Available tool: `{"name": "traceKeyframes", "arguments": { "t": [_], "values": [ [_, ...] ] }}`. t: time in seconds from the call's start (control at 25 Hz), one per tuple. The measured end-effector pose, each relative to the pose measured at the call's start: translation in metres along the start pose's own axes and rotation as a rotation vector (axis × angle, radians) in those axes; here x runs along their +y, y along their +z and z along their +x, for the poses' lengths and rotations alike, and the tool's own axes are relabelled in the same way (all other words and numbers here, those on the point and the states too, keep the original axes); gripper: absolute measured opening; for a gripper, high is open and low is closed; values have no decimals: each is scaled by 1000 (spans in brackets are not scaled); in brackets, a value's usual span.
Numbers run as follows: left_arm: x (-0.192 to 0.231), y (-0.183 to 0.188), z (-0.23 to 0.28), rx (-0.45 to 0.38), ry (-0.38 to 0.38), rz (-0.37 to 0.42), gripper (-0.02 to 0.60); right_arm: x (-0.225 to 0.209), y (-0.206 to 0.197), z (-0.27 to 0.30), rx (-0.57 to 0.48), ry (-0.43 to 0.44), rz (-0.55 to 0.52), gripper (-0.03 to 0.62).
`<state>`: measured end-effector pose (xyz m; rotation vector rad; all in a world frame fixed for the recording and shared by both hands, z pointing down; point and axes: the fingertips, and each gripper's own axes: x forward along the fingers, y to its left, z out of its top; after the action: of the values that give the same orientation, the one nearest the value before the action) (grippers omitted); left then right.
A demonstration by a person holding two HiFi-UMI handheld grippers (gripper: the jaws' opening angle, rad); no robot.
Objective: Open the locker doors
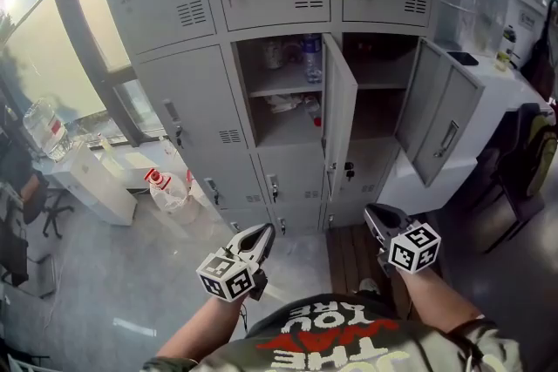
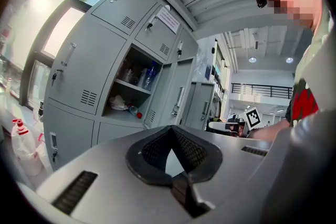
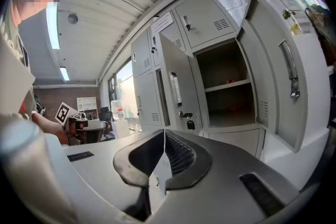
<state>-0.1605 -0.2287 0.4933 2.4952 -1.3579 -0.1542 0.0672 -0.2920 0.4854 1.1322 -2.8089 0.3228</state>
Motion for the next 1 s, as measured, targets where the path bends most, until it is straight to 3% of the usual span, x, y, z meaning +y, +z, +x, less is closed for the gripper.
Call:
{"name": "traceKeyframes", "arguments": {
  "t": [1.0],
  "values": [
    [0,-1,6,0,-4,-10,6,-3,-1,2,26,16,-41,35]
  ]
}}
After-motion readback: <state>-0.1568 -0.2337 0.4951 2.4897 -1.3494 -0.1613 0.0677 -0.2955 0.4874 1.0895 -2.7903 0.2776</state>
